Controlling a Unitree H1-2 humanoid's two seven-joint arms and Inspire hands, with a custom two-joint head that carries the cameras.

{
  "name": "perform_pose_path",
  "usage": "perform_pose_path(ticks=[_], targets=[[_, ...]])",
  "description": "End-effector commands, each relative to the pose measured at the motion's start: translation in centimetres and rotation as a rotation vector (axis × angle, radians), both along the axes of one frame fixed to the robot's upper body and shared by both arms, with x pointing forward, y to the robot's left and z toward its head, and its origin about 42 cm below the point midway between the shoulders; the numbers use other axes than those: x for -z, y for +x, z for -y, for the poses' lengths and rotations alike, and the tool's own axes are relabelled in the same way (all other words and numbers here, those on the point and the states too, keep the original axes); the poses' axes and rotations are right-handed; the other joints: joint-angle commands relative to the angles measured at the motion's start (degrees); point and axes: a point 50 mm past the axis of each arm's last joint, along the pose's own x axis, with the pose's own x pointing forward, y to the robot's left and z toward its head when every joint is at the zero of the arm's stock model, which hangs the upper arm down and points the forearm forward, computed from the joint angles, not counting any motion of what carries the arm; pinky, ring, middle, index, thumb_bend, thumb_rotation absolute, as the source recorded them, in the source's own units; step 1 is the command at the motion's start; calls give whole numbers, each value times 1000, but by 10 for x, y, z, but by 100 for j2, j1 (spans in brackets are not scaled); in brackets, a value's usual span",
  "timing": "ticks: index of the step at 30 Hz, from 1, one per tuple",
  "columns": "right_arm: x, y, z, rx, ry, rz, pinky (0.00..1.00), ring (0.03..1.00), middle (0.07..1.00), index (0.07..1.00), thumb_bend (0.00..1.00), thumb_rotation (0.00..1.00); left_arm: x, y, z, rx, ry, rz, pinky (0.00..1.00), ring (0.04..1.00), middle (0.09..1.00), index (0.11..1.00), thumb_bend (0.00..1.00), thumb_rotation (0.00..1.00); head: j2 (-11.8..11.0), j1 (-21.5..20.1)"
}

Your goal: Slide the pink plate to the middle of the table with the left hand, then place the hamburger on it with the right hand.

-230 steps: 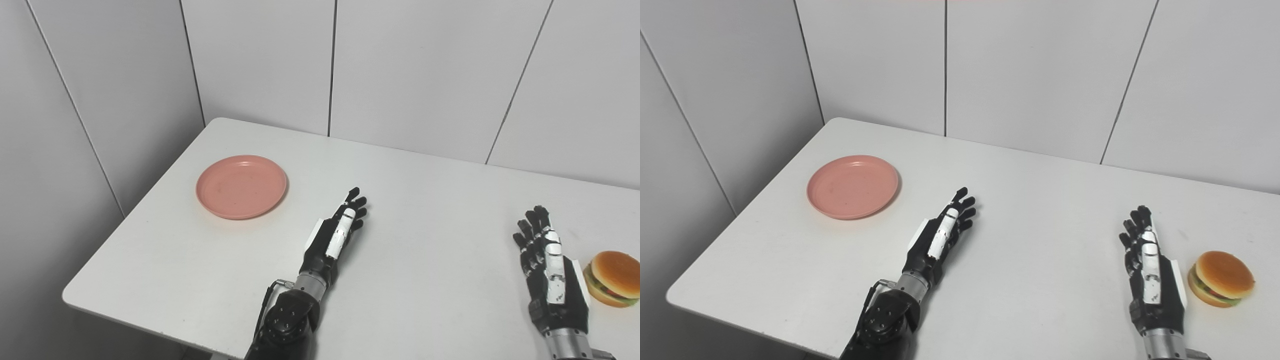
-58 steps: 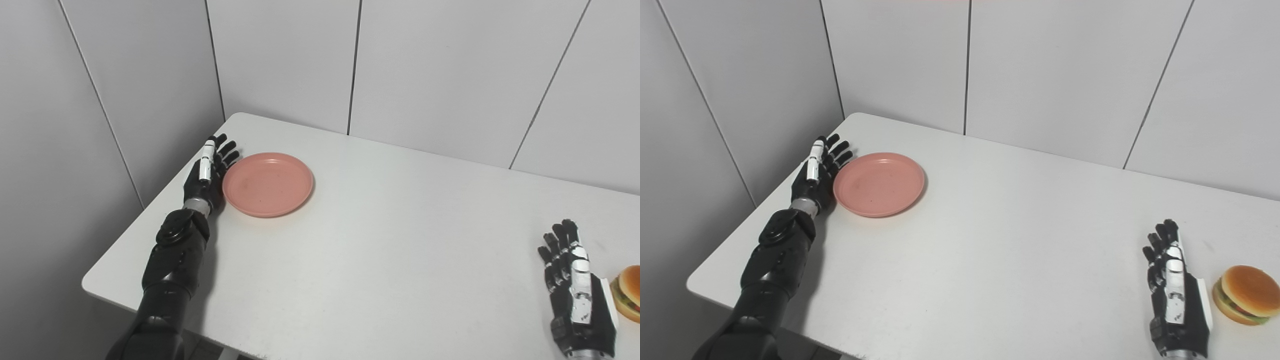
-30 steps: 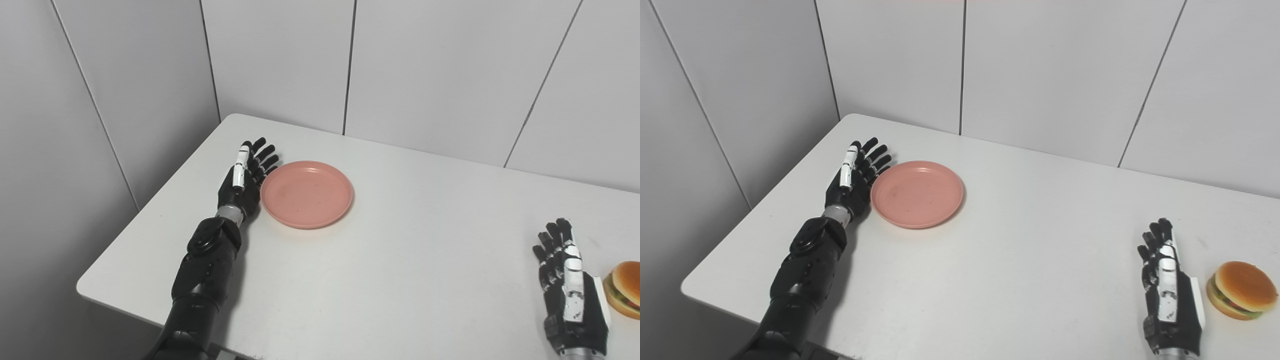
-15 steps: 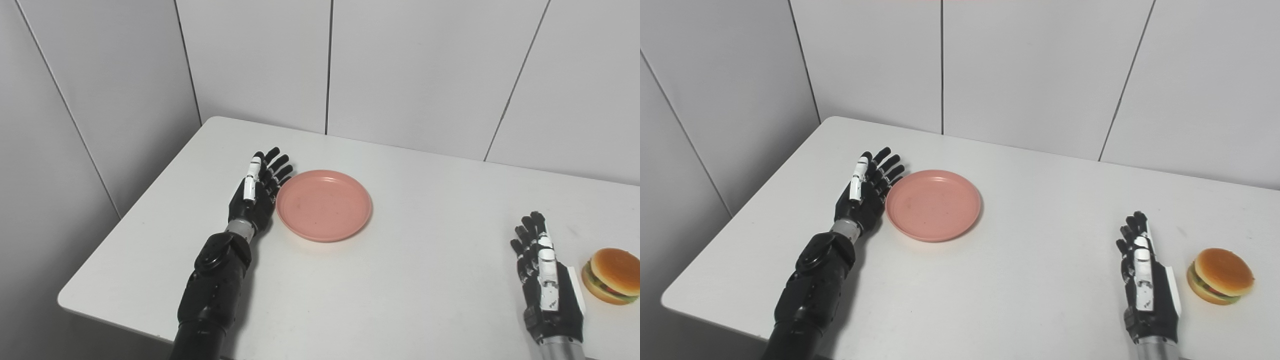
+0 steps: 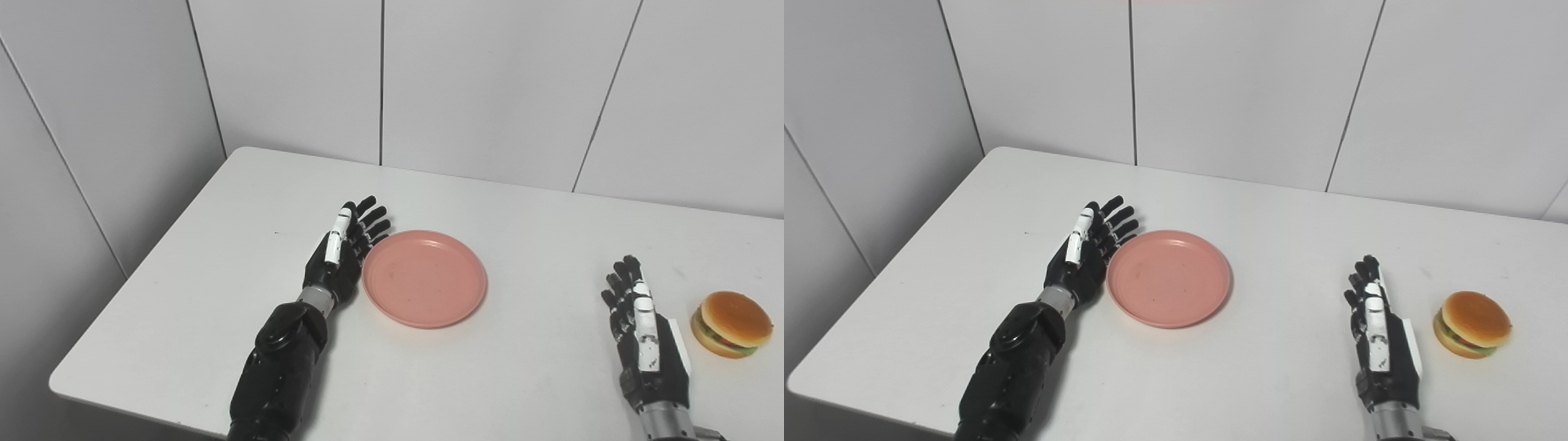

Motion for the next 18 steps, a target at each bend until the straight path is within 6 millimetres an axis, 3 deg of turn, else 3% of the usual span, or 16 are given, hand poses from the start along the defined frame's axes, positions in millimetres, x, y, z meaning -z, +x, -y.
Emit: perform_pose_path(ticks=[1,12,18], targets=[[15,-9,-8,2,24,-55,1000,1000,994,995,274,1000,4,-5,13,43,-9,-39,896,897,904,890,371,1000,15,-42],[14,-8,-13,8,7,-73,1000,996,991,993,337,1000,-9,-22,46,133,-30,-14,893,892,901,890,358,1000,123,-351],[12,-7,-17,14,7,-55,1000,973,980,987,292,1000,-13,-30,55,167,-31,-16,890,893,900,894,354,1000,169,-487]])
